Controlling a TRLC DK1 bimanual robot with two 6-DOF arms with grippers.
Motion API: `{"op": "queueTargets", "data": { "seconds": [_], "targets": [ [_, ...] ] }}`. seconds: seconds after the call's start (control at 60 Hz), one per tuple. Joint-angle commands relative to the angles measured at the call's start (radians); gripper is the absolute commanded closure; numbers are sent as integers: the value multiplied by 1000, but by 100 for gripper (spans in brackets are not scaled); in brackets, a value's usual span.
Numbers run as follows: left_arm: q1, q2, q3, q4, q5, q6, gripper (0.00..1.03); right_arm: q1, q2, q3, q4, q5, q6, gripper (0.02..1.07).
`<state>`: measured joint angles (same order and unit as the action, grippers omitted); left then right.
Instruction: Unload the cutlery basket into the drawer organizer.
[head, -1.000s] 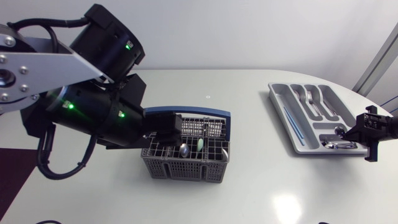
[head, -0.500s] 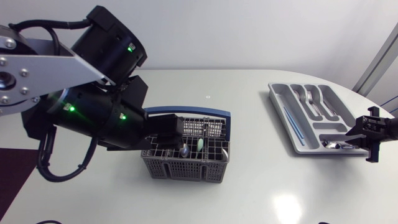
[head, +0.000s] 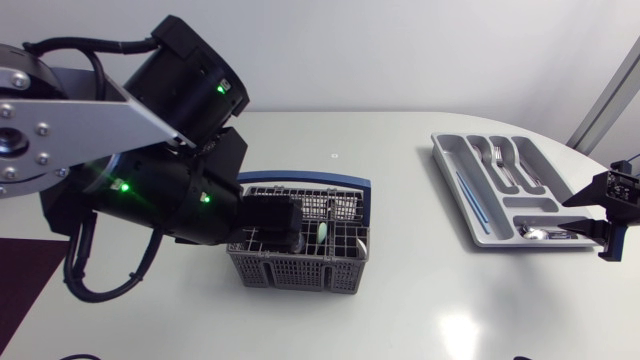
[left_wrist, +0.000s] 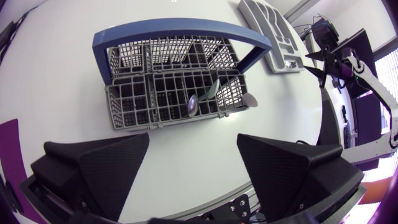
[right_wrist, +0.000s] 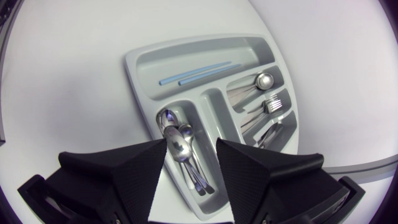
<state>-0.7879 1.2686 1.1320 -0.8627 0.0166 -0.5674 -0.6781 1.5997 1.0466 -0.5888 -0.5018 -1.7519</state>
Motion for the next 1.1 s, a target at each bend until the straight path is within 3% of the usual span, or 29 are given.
{"op": "queueTargets", "data": {
  "seconds": [0.0,0.25,0.45,0.833,1.083],
  "targets": [
    [-4,23,8,7,-7,63,4,25,-46,-25,-63,-20,38,44],
    [15,52,22,11,39,207,4,94,-181,-34,-298,-92,89,43],
    [64,80,25,28,92,301,4,181,-304,-89,-393,-126,143,43],
    [124,155,48,37,164,368,5,367,-451,-203,-401,-161,307,43],
    [153,190,60,50,180,379,12,463,-508,-273,-333,-161,410,43]
  ]
}}
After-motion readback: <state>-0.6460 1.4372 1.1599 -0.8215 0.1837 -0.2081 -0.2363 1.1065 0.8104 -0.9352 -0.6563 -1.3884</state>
